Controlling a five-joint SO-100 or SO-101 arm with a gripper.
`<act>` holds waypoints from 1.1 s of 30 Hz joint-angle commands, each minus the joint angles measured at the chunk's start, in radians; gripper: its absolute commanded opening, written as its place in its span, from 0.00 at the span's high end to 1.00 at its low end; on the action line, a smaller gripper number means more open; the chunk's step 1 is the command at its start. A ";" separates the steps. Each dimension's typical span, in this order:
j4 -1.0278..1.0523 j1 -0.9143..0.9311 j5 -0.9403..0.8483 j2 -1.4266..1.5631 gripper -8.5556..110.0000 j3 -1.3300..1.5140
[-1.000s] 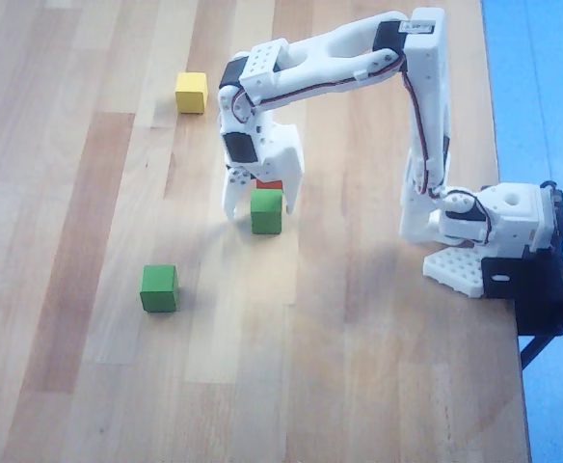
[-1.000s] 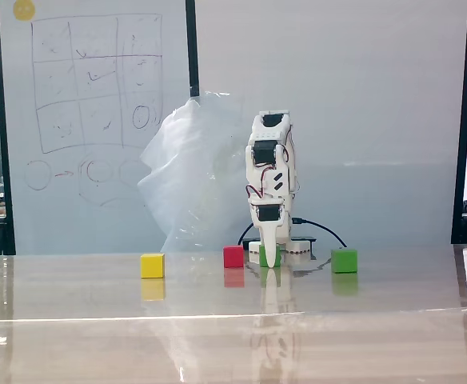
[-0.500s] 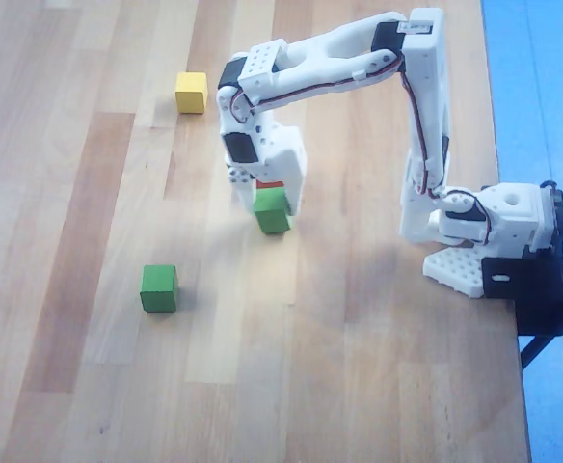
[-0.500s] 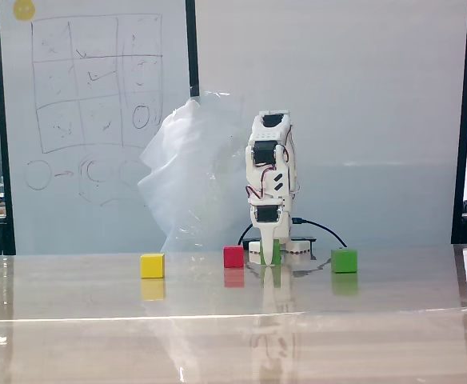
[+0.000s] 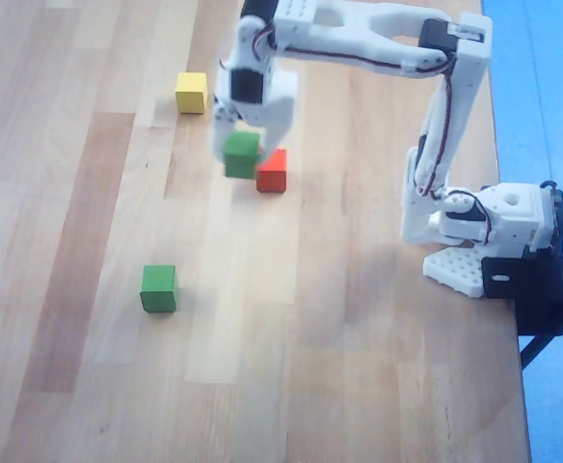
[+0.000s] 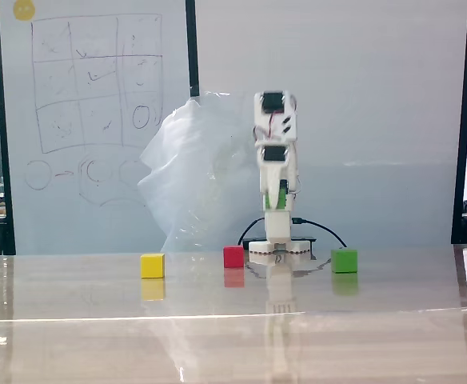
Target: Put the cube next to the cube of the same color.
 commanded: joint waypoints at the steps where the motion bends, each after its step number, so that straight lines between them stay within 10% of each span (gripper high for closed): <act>1: 0.021 -0.080 0.089 0.063 0.93 -0.218; 33: -0.388 -0.196 0.087 -0.391 0.93 -0.288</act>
